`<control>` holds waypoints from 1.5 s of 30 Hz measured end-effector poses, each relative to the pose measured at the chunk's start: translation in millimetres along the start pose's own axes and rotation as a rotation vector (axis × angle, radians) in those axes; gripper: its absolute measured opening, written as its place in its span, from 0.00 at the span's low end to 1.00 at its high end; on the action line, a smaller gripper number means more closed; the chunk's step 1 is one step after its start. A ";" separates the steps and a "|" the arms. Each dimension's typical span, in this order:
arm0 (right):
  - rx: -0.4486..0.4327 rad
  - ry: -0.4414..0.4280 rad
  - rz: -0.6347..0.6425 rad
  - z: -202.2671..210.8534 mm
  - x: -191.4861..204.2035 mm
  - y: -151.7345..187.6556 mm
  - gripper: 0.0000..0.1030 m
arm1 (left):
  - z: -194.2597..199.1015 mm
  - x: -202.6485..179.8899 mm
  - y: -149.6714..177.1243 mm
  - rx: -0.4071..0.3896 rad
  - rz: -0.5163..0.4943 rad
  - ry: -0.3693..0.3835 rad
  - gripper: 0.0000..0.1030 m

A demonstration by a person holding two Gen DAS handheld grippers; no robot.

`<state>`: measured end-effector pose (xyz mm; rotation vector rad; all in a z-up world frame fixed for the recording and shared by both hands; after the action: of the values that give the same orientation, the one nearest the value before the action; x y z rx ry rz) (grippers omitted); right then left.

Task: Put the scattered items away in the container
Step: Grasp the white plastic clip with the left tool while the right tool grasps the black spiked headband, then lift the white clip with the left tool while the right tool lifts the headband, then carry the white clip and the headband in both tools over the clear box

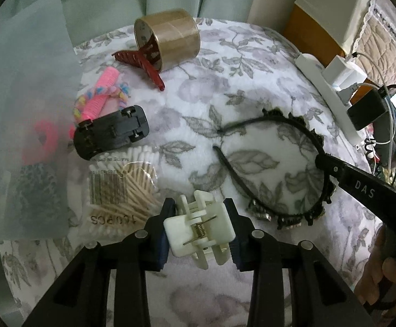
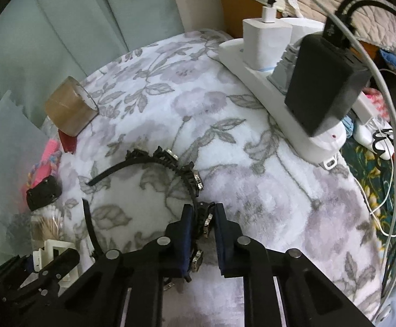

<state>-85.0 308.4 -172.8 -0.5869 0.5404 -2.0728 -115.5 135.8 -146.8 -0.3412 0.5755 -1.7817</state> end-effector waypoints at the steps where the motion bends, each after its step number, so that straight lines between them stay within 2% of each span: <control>1: -0.001 -0.002 -0.005 1.9 -1.1 0.0 0.16 | 3.0 0.3 -0.2 -0.007 0.002 -0.001 0.36; 12: -0.108 -0.024 -0.048 46.7 -8.4 -20.8 0.16 | 38.7 5.0 -9.8 -0.092 0.008 -0.002 0.36; 24: -0.221 -0.047 -0.034 100.5 4.2 -42.4 0.16 | 89.2 11.7 -28.2 -0.218 0.037 0.015 0.36; 33: -0.315 -0.062 0.006 143.2 25.4 -57.3 0.16 | 128.3 20.7 -40.0 -0.319 0.049 0.022 0.36; 45: -0.426 -0.126 0.081 196.7 78.4 -70.8 0.16 | 174.7 43.6 -50.1 -0.437 0.068 0.027 0.36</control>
<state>-53.0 247.9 39.7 -0.9186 0.9250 -1.8368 -79.8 68.4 23.9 -0.5893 0.9868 -1.5872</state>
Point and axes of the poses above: each gripper's, at about its wrist camera, not at the fingertips, and z roughly against the way its jaws point, x to its left, y to its underside, the point moved 6 cm from there along -z, roughly the way its jaws point, and after that the axes turned 11 degrees about -x, right-handed, at the moved point
